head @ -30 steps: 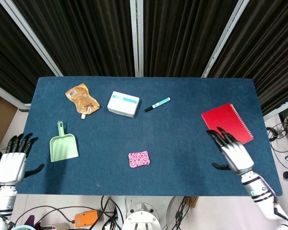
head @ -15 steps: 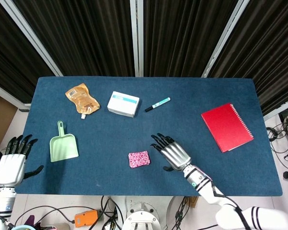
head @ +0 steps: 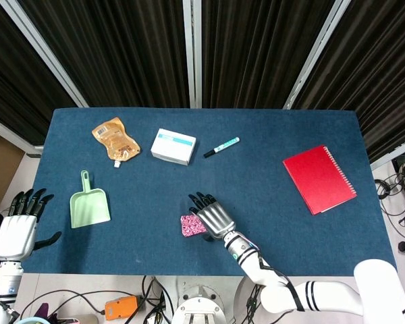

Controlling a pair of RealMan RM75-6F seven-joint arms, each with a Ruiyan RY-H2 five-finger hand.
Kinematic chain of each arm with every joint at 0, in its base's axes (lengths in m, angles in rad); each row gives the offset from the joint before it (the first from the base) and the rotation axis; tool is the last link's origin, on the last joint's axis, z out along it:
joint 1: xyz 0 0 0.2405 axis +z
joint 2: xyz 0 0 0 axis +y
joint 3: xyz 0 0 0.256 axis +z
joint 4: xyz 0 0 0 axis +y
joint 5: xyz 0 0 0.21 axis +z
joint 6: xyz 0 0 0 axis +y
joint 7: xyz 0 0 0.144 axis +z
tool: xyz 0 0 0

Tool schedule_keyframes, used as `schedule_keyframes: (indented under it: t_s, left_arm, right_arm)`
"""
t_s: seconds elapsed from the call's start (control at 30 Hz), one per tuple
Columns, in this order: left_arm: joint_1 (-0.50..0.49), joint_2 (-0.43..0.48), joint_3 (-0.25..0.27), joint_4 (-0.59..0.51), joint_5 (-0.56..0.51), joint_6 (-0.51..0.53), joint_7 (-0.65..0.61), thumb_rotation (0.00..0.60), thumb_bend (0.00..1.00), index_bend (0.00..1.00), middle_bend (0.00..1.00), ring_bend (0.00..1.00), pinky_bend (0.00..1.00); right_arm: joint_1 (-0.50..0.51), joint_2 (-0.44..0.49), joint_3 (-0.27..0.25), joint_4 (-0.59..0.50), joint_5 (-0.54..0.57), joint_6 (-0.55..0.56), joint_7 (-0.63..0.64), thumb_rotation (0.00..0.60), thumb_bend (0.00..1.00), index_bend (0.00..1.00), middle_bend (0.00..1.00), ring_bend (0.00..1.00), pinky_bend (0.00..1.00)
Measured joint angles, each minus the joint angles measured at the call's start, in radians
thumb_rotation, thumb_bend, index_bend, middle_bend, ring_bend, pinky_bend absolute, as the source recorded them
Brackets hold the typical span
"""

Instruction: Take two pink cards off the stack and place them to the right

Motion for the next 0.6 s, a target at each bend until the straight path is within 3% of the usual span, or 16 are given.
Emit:
schedule_keyframes:
  t_s: [0.6]
  left_arm:
    - [-0.003,-0.003,-0.001,0.013,-0.002,-0.002,0.000,0.600,0.08,0.17,0.09,0.00,0.00]
  right_arm:
    - [0.067,0.002,0.001,-0.006,0.121,0.022,0.013,0.600,0.44,0.41,0.09,0.00,0.14]
